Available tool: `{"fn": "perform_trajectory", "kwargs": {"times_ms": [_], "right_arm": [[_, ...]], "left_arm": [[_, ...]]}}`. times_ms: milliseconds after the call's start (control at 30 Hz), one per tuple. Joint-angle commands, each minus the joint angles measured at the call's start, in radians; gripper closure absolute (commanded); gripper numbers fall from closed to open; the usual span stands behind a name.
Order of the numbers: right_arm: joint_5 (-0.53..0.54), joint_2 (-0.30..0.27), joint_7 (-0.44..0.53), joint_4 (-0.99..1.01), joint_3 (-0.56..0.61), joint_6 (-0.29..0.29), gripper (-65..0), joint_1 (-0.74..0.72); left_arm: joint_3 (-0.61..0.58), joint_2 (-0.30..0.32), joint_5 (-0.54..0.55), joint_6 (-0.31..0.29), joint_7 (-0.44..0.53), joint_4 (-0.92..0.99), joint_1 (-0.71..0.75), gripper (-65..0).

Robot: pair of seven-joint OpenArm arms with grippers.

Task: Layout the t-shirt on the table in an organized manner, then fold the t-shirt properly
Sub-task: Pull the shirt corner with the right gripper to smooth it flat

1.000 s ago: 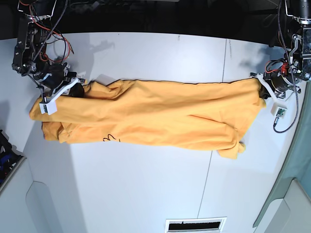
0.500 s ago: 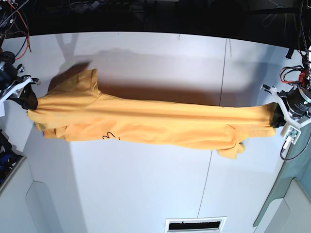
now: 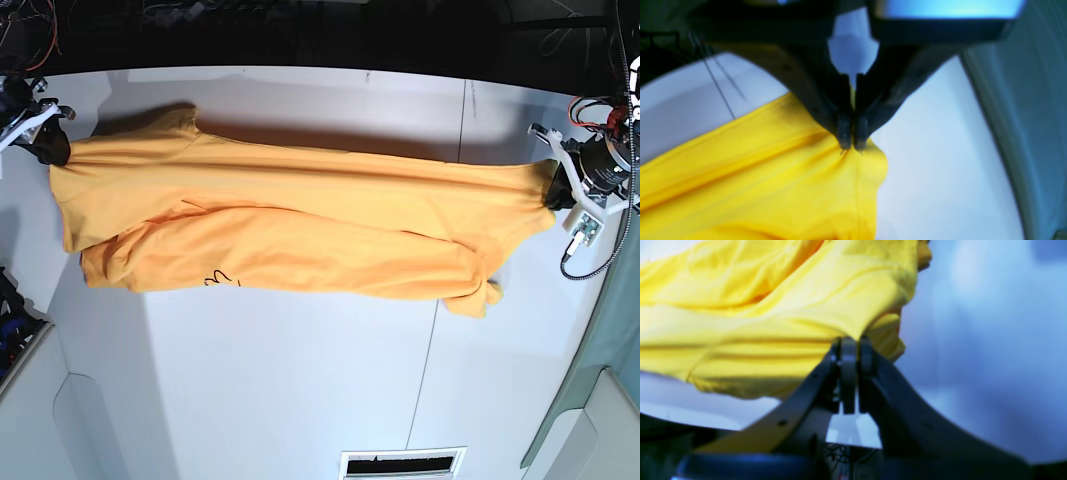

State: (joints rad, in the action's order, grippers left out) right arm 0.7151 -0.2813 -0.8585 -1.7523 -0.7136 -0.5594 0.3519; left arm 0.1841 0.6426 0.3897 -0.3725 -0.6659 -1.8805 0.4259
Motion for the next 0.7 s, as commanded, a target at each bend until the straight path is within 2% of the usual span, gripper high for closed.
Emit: {"fn": "perform_trajectory", "kwargs": {"times_ms": [0,167,267,367,400,433,500,533,667], "right_arm": [[0.002,-0.02,0.023,-0.017,-0.039,0.002,0.0,0.01],[0.021,-0.02,0.025,-0.017,-0.118,-0.002,0.0,0.049],[0.022,-0.02,0.055,-0.016,-0.112,-0.003,0.0,0.034],[-0.002,-0.021,0.058,-0.004,-0.076,-0.002,0.0,-0.024],[-0.021,-0.021,0.058,0.006,-0.055,-0.002,-5.8,-0.045],[-0.039,-0.021,0.057,0.021,-0.031,-0.001,-14.7,-0.064],[-0.061,-0.021,0.053,0.058,0.018,0.007,-29.7,-0.089],[-0.061,-0.021,0.048,0.071,0.037,0.007,-32.8,-0.094],[-0.052,-0.014,0.046,0.075,0.044,0.014,-32.8,-0.093]], "left_arm": [[0.014,0.02,-0.021,0.017,0.004,-0.024,0.001,0.0],[0.014,0.019,-0.02,0.013,0.043,-0.054,0.012,0.0],[0.013,0.015,-0.021,0.013,0.124,-0.042,0.008,0.0],[0.012,-0.02,-0.028,-0.007,0.169,0.005,-0.016,0.0],[0.012,-0.037,-0.035,-0.037,0.169,0.029,-0.031,0.0],[0.012,-0.056,-0.036,-0.06,0.168,0.054,-0.045,0.0],[0.012,-0.092,-0.041,-0.079,0.167,0.102,-0.067,0.0],[0.012,-0.105,-0.045,-0.085,0.167,0.122,-0.077,0.0],[0.011,-0.118,-0.059,-0.084,0.169,0.159,-0.097,0.0]]}}
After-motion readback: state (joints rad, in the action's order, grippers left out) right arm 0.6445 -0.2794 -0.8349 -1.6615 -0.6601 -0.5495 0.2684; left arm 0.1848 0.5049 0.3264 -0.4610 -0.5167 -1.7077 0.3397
